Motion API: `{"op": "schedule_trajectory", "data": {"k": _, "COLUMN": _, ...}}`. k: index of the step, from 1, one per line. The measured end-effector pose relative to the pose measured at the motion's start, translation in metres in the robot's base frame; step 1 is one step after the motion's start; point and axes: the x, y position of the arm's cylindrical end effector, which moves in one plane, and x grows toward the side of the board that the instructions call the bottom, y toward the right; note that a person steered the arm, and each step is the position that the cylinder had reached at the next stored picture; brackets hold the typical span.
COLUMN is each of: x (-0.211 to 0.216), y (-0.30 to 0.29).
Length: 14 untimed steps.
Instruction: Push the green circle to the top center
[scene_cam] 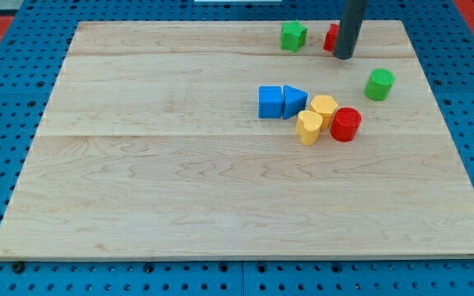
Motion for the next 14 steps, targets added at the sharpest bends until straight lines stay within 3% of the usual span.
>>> {"op": "schedule_trajectory", "data": {"k": 1, "x": -0.023, "y": 0.004}}
{"op": "schedule_trajectory", "data": {"k": 2, "x": -0.001, "y": 0.047}}
{"op": "schedule_trajectory", "data": {"k": 3, "x": 0.055, "y": 0.126}}
{"op": "schedule_trajectory", "data": {"k": 4, "x": 0.096, "y": 0.097}}
{"op": "schedule_trajectory", "data": {"k": 5, "x": 0.089, "y": 0.036}}
{"op": "schedule_trajectory", "data": {"k": 6, "x": 0.051, "y": 0.006}}
{"op": "schedule_trajectory", "data": {"k": 7, "x": 0.035, "y": -0.008}}
{"op": "schedule_trajectory", "data": {"k": 8, "x": 0.021, "y": 0.018}}
{"op": "schedule_trajectory", "data": {"k": 9, "x": -0.001, "y": -0.01}}
{"op": "schedule_trajectory", "data": {"k": 10, "x": 0.022, "y": -0.049}}
{"op": "schedule_trajectory", "data": {"k": 12, "x": 0.005, "y": -0.127}}
{"op": "schedule_trajectory", "data": {"k": 14, "x": -0.006, "y": -0.113}}
